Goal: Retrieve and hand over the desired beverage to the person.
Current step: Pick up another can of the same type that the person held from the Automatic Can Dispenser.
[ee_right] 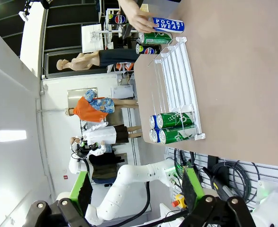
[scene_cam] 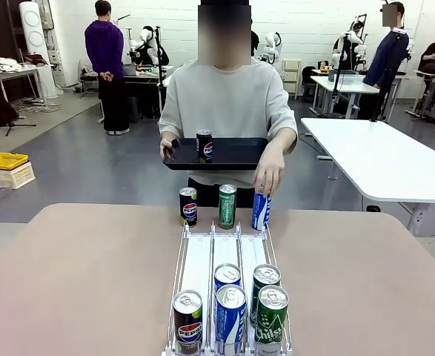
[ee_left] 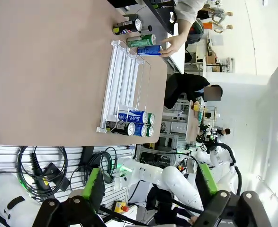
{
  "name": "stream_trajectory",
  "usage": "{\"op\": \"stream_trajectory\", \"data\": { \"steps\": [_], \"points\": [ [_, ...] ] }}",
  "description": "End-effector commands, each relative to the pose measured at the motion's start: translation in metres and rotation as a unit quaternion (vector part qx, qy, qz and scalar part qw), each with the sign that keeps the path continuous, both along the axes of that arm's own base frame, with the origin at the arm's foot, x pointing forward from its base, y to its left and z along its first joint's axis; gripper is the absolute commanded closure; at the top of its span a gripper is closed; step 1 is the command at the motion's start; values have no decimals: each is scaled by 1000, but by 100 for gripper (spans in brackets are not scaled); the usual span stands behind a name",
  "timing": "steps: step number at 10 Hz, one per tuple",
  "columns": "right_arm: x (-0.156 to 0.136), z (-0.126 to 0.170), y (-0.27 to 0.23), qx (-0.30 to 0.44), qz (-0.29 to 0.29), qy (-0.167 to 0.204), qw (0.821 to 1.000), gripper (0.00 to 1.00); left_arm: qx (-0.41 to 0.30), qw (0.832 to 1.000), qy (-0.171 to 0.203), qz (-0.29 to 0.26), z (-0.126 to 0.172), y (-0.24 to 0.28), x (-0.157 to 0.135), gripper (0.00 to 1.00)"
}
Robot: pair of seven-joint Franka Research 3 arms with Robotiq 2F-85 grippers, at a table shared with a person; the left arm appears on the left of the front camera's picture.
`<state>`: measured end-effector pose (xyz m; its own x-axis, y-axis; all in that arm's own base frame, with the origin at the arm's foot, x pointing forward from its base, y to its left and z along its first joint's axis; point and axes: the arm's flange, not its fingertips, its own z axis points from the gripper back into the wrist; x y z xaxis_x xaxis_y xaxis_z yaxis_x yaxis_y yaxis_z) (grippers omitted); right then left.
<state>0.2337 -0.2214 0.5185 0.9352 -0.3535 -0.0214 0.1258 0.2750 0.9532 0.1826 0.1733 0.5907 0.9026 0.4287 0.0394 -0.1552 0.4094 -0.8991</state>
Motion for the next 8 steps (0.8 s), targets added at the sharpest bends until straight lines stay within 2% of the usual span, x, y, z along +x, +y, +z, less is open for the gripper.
{"op": "stream_trajectory", "data": {
  "steps": [1,8],
  "points": [
    [1,0,1,10,1,-11,1000,0,1,1000,11,0,0,0,-5,0],
    [1,0,1,10,1,-11,1000,0,1,1000,11,0,0,0,-5,0]
  ]
}}
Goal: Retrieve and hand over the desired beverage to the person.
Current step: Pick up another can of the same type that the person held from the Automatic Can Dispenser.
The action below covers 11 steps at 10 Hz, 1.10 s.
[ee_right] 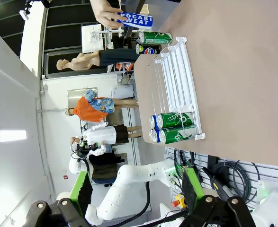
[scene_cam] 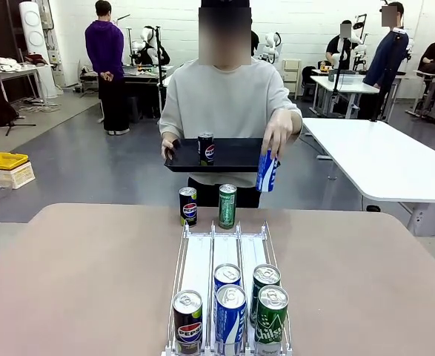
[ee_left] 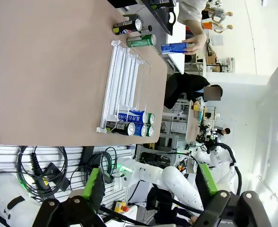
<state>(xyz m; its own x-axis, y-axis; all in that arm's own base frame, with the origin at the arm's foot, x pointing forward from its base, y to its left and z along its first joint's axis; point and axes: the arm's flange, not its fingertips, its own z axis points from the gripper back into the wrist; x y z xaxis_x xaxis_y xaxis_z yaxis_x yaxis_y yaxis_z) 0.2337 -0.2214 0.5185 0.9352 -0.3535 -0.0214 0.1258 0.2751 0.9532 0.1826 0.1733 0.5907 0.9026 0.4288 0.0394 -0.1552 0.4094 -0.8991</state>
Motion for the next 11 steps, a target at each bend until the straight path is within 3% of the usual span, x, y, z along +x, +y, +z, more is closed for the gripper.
{"op": "stream_trajectory", "data": {
  "steps": [1,11],
  "points": [
    [1,0,1,10,1,-11,1000,0,1,1000,11,0,0,0,-5,0],
    [1,0,1,10,1,-11,1000,0,1,1000,11,0,0,0,-5,0]
  ]
}}
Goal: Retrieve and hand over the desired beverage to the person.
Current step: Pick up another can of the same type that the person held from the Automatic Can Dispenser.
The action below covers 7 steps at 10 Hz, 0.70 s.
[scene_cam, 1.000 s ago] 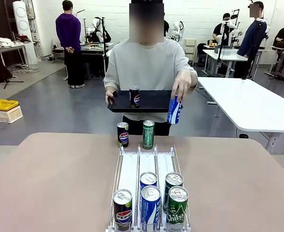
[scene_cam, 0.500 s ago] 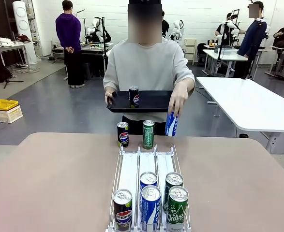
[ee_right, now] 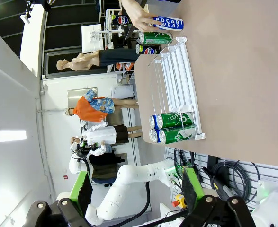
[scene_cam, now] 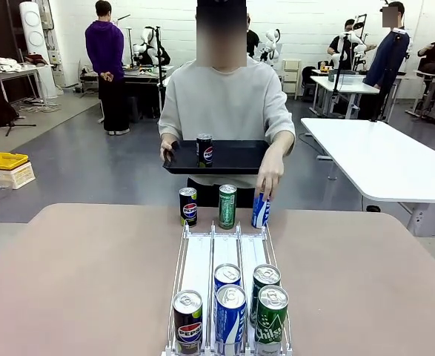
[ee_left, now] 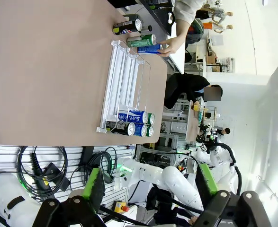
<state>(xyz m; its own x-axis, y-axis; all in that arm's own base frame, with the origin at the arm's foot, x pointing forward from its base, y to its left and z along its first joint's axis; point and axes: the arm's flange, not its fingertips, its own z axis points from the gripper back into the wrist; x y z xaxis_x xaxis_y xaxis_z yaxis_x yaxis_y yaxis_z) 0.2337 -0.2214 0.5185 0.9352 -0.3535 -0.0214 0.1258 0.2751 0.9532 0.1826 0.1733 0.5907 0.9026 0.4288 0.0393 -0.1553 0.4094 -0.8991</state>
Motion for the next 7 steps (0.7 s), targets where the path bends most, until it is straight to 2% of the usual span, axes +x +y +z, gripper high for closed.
{"op": "stream_trajectory", "data": {
  "steps": [1,7],
  "points": [
    [1,0,1,10,1,-11,1000,0,1,1000,11,0,0,0,-5,0],
    [1,0,1,10,1,-11,1000,0,1,1000,11,0,0,0,-5,0]
  ]
}}
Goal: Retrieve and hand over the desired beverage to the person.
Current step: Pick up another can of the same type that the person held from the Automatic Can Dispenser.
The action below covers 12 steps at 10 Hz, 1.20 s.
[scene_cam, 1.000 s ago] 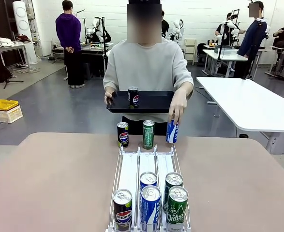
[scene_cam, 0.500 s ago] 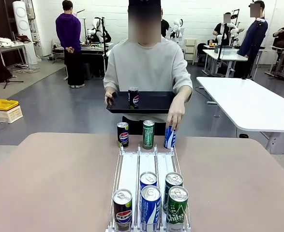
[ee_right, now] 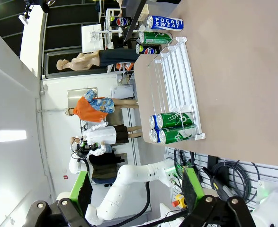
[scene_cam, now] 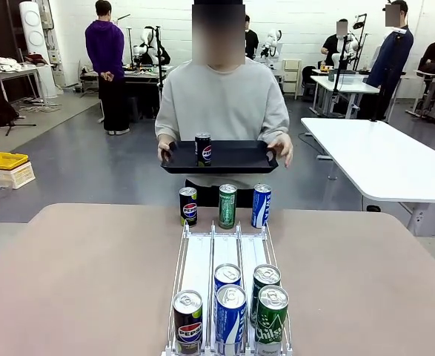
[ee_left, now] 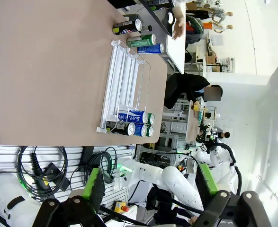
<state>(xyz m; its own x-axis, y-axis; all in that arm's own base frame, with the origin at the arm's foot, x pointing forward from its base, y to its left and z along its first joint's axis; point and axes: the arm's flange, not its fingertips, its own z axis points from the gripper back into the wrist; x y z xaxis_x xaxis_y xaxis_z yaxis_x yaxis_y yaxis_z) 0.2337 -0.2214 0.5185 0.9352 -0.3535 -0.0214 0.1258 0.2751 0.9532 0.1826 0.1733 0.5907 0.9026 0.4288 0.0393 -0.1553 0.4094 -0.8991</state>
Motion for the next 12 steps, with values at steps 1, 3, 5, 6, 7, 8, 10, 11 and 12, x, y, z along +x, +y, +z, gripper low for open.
{"op": "stream_trajectory", "data": {
  "steps": [1,3,5,6,7,8,10,11,12],
  "points": [
    [1,0,1,10,1,-11,1000,0,1,1000,11,0,0,0,-5,0],
    [1,0,1,10,1,-11,1000,0,185,981,-38,-39,70,-88,6,0],
    [1,0,1,10,1,-11,1000,0,477,863,-41,-161,141,-265,43,0],
    [1,0,1,10,1,-11,1000,0,552,804,2,-220,143,-343,83,0],
    [1,0,1,10,1,-11,1000,0,596,764,39,-243,125,-405,102,0],
    [1,0,1,10,1,-11,1000,0,622,731,72,-271,103,-450,128,0],
    [1,0,1,10,1,-11,1000,0,617,714,117,-311,64,-508,149,0],
    [1,0,1,10,1,-11,1000,0,607,717,129,-316,48,-528,153,0],
    [1,0,1,10,1,-11,1000,0,607,720,137,-308,26,-542,144,0]
  ]
}}
